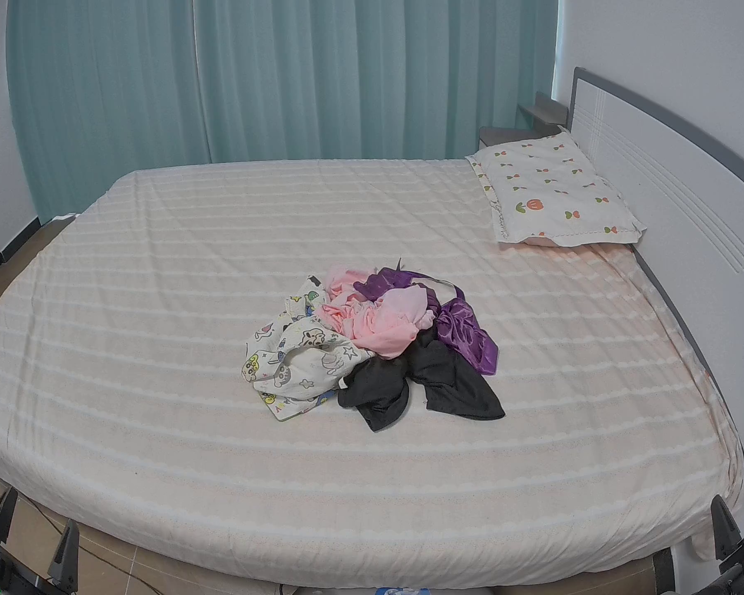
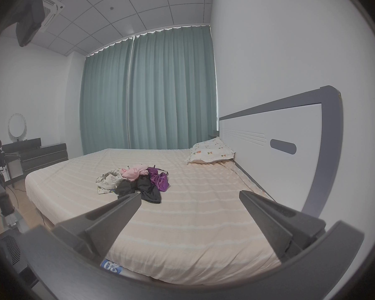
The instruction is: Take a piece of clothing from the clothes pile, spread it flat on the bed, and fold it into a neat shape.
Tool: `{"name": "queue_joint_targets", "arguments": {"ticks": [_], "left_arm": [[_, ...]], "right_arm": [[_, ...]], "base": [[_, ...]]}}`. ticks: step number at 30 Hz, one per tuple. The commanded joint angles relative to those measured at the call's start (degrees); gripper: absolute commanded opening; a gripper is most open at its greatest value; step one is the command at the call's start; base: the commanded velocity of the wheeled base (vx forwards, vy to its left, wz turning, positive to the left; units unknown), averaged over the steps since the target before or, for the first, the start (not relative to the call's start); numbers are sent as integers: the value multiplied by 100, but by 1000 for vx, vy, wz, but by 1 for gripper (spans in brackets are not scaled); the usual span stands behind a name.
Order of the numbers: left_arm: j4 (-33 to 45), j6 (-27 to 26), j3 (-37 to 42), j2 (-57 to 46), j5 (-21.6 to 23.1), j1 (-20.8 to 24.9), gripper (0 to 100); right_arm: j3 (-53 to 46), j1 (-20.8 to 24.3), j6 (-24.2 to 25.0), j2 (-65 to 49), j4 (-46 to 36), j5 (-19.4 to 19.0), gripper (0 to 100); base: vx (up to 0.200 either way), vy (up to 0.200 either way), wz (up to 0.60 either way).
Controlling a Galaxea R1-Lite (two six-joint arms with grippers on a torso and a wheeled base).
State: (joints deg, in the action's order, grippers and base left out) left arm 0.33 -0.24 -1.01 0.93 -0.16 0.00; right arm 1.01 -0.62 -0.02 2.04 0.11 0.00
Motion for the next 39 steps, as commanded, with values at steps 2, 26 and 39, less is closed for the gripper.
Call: {"name": "queue_joint_targets", "arguments": {"ticks": [2,26,39], "left_arm": [[2,16,92,-57,-2,0,100],[2,16,92,-49,-2,0,100],[2,16,92,-49,-2,0,100]], "right_arm": [[-101,-8,-24,-1,-11,-18,100],[1604,853,741,7153,2406,-940,100],[3661,1864,2481,11002,3935,141,100]], "base": [[0,0,0],[0,0,0],[0,0,0]]}}
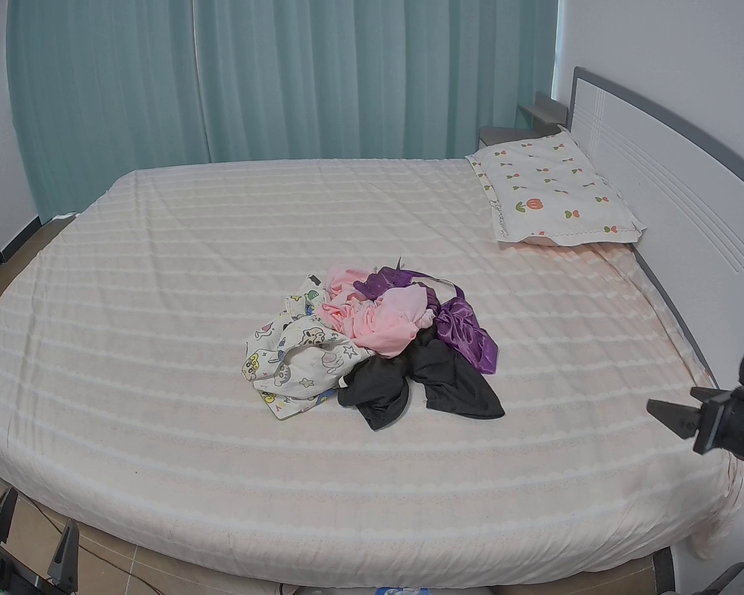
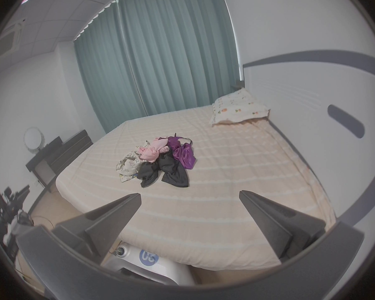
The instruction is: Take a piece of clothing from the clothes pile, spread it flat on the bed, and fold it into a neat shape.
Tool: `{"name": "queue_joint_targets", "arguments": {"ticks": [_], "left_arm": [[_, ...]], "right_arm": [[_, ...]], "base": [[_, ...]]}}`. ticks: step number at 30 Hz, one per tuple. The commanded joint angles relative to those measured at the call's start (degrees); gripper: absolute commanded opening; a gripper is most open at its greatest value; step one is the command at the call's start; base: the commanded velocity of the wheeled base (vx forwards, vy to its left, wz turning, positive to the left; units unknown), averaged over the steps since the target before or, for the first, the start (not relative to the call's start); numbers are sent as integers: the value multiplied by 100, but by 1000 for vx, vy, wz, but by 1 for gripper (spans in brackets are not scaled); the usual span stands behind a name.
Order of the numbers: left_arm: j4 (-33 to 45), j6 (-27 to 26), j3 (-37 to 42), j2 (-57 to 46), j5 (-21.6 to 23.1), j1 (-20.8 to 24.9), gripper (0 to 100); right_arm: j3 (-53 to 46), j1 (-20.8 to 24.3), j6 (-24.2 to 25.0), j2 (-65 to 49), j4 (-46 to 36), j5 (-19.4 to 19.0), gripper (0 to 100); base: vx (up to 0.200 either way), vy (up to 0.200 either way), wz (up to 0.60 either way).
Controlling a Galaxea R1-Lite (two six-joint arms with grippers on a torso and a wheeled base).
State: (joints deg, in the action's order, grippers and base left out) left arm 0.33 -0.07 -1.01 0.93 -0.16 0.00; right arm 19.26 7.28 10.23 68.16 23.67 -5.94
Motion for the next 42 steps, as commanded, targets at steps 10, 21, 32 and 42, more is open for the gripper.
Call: {"name": "queue_joint_targets", "arguments": {"ticks": [10,21,32,42], "left_arm": [[2,-1,92,-49,-2,0,100],[2,7,84,-57,-2,0,100],[2,7,84,-49,-2,0,100],[2,-1,92,-57,-2,0,100]], "right_arm": [[3022,1285,1913,5823,1588,1139,100],[4332,1364,2106,7194,1579,1543,100],[5202,1285,2045,7967,1579,1719,100],[5457,1373,2009,8187,1588,1789,100]], "base": [[0,0,0],[0,0,0],[0,0,0],[0,0,0]]}}
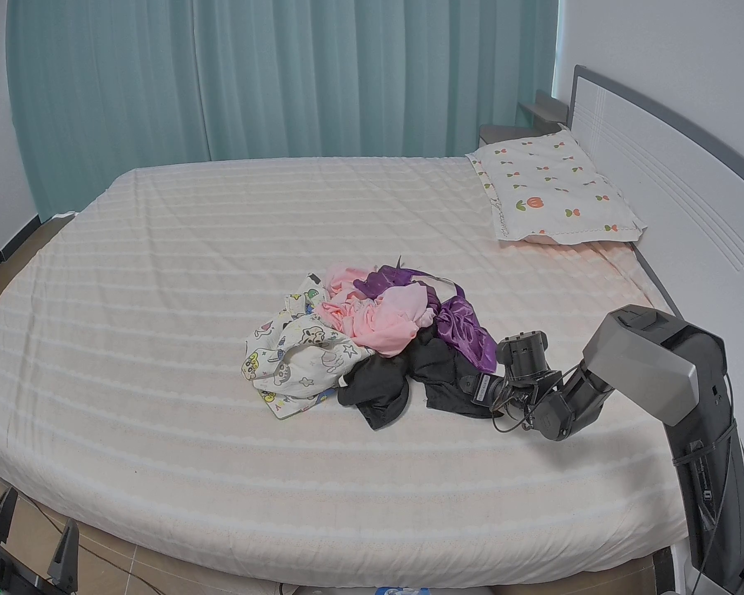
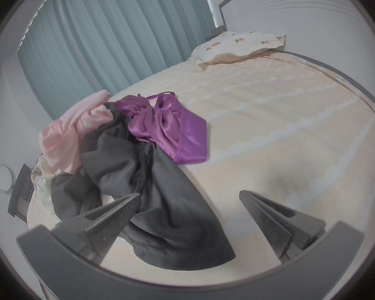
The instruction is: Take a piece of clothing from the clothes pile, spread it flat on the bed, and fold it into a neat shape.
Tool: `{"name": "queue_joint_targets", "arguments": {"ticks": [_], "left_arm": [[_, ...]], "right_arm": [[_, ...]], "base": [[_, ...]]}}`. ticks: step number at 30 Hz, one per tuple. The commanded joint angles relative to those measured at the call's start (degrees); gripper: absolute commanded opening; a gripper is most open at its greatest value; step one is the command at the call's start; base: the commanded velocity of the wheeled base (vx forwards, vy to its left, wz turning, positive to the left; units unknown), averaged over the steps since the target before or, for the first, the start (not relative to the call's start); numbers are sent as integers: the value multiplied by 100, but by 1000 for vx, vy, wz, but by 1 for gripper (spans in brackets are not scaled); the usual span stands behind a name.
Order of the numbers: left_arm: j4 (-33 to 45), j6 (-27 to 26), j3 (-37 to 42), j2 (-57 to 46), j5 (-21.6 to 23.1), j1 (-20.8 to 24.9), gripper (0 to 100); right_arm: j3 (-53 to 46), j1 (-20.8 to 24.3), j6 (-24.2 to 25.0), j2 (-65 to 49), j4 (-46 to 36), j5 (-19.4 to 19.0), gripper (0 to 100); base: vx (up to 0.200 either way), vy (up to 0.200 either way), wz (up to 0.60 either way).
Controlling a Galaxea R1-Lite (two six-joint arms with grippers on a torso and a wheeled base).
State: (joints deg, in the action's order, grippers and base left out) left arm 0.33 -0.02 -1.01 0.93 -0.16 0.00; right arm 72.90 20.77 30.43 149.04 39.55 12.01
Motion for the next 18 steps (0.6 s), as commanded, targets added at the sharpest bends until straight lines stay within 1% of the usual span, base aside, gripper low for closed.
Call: {"name": "queue_joint_targets", "arguments": {"ticks": [1,8,13,14,18], "left_arm": [[2,-6,92,-57,-2,0,100],[2,-6,84,-57,-2,0,100],[2,-6,92,-57,-2,0,100],[2,-6,92,-49,-2,0,100],[2,-6,92,-57,-2,0,100]], "right_arm": [[137,50,-28,125,0,-5,100],[251,331,-46,160,80,-5,100],[269,375,-134,195,80,-67,100],[269,375,-134,195,80,-76,0],[190,375,-98,151,88,-93,0]], "base": [[0,0,0],[0,0,0],[0,0,0],[0,0,0],[0,0,0]]}}
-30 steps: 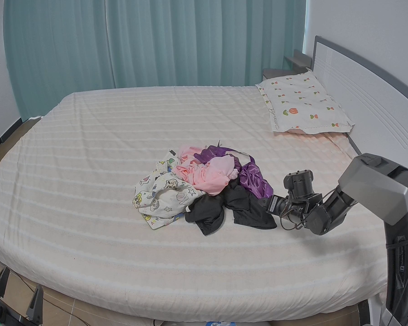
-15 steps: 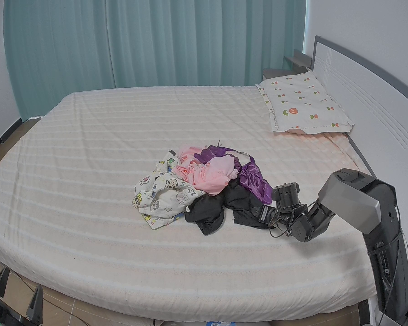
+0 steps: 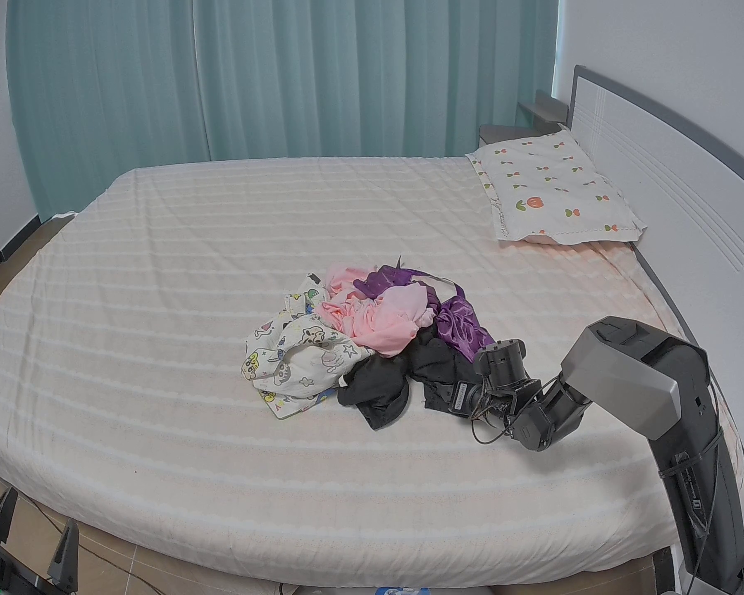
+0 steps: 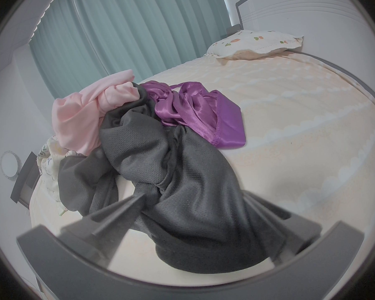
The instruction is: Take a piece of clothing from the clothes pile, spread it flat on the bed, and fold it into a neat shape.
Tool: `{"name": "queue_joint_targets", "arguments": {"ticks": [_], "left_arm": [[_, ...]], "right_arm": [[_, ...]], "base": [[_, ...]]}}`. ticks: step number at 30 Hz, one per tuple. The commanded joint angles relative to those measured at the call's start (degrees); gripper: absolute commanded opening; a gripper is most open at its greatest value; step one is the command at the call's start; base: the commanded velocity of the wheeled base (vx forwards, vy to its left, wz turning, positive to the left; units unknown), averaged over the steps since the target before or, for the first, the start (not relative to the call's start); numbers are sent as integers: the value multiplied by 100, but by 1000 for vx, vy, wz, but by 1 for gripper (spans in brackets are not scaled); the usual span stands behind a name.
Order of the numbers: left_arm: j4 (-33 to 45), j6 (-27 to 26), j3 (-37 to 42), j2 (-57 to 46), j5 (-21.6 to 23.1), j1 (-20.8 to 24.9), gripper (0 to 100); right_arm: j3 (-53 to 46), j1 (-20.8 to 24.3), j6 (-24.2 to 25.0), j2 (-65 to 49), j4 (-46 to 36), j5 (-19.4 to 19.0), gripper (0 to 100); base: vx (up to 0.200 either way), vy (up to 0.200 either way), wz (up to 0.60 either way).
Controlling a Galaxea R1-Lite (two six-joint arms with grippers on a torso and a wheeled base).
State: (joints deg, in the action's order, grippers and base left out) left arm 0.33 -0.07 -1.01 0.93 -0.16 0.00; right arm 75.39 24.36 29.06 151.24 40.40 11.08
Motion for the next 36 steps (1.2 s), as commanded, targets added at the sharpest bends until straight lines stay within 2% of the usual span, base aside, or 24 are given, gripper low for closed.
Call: {"name": "queue_joint_targets", "arguments": {"ticks": [1,6,10,20,22,23,24,25,27,28,30,31,33,34,36], "left_arm": [[2,-19,92,-57,-2,0,100],[2,-28,92,-57,-2,0,100],[-7,-54,84,-40,16,0,100],[-24,-98,92,-57,121,0,100],[-235,51,-162,4,183,9,100],[-543,333,-804,206,253,70,100],[-657,728,-1446,830,262,88,100],[-622,851,-1542,1384,297,18,100],[-587,623,-1490,2140,350,-18,100],[-551,517,-1428,2430,517,53,100],[-631,473,-1296,2957,798,272,100],[-718,491,-1287,3590,877,545,100],[-833,491,-1305,3968,868,703,100],[-1351,614,-1314,4856,860,1002,100],[-2090,965,-1305,5655,860,1195,100]], "right_arm": [[-103,16,73,-94,3,-1,0],[-543,34,284,-288,12,-1,0],[-1096,96,935,-657,399,26,0],[-1685,201,1831,-868,979,61,0],[-1764,210,1954,-885,1084,61,0],[-1835,227,2033,-868,1190,61,0],[-1940,236,2077,-833,1330,26,0],[-1993,236,2068,-762,1444,-9,0],[-2002,236,2033,-613,1673,-1,0],[-2010,236,2033,-604,1761,-9,0],[-2028,236,2060,-595,1814,-18,0],[-2028,227,2068,-595,1814,-18,0],[-2028,227,2068,-595,1822,-18,0],[-2028,227,2077,-595,1822,-27,0],[-2037,227,2086,-595,1831,-18,0]], "base": [[0,0,0],[0,0,0],[0,0,0],[0,0,0],[0,0,0],[0,0,0],[0,0,0],[0,0,0],[0,0,0],[0,0,0],[0,0,0],[0,0,0],[0,0,0],[0,0,0],[0,0,0]]}}
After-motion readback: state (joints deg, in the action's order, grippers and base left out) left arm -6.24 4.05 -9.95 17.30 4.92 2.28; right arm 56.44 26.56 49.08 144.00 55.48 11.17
